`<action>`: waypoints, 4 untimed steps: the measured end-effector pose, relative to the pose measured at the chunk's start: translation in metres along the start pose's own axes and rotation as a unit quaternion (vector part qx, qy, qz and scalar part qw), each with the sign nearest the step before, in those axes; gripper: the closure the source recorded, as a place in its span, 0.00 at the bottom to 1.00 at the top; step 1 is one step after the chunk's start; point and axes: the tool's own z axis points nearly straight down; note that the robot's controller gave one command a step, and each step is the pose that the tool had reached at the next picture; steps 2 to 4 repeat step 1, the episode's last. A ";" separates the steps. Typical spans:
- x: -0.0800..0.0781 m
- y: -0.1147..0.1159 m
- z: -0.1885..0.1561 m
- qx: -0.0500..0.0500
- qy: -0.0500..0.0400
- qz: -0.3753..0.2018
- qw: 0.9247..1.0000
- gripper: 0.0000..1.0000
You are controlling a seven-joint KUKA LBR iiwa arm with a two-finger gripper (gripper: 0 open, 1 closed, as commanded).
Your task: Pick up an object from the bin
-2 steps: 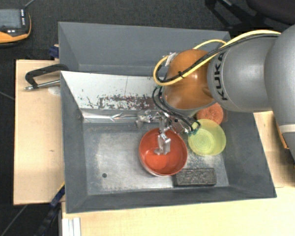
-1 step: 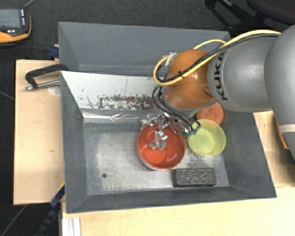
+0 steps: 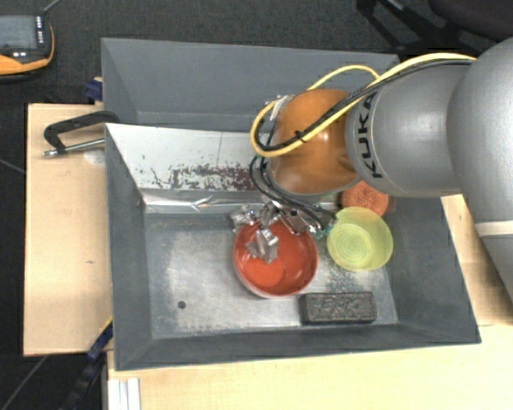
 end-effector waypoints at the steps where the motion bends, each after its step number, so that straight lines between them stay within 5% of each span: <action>1: 0.019 -0.007 -0.174 0.002 -0.007 0.040 0.999 1.00; 4: 0.019 -0.007 -0.174 0.002 -0.007 0.040 0.999 1.00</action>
Offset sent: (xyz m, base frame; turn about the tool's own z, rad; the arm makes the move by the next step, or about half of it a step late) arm -0.0220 -0.0214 0.1675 0.0800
